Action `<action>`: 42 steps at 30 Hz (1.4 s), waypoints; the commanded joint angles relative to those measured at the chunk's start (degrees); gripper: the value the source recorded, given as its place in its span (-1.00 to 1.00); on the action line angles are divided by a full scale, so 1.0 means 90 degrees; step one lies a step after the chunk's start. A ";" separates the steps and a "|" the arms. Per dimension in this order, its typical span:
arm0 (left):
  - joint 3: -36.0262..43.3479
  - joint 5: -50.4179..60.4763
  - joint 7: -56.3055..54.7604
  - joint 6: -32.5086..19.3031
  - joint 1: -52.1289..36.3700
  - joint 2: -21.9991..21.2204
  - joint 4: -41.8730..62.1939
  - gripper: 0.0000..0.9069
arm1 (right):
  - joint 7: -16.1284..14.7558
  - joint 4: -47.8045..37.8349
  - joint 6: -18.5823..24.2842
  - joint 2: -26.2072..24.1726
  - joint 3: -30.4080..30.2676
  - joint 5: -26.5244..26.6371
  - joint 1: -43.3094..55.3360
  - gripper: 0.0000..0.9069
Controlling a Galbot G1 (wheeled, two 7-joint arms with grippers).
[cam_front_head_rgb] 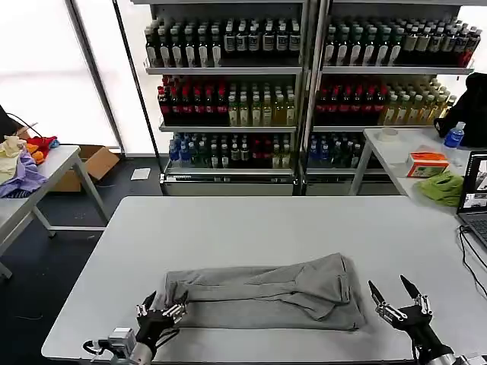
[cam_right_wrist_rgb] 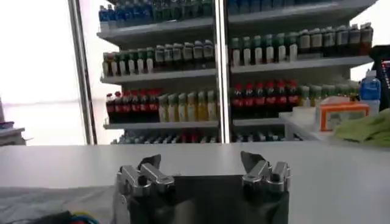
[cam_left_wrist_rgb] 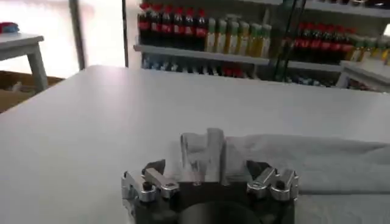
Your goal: Fold and organize the clothes.
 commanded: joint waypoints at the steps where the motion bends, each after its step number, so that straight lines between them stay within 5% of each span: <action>1: 0.0097 -0.0030 0.0175 0.0030 -0.0022 -0.0082 0.0384 -0.98 | -0.0008 -0.0025 0.0029 0.0012 0.0009 0.0138 -0.0062 1.00; 18: -0.0092 -0.0299 0.0239 0.0017 -0.0093 -0.0078 0.0154 -0.98 | -0.0024 0.0038 -0.0081 0.0023 0.0019 0.0214 -0.0062 1.00; 24: -0.1306 -0.0504 0.0632 0.0120 0.0009 0.0263 -0.0237 -0.98 | -0.0046 0.0033 -0.0122 -0.0008 0.0007 0.0225 0.0034 1.00; 33: -0.3840 -0.0387 0.1196 -0.0036 0.0443 0.1392 0.0204 -0.98 | -0.0076 -0.0021 -0.0166 -0.0089 0.0082 0.0302 0.0190 1.00; 42: -0.4190 -0.1017 0.1177 0.0413 0.0177 0.1909 0.0074 -0.98 | -0.0124 -0.0031 -0.0136 -0.0030 -0.0047 0.0291 0.0153 1.00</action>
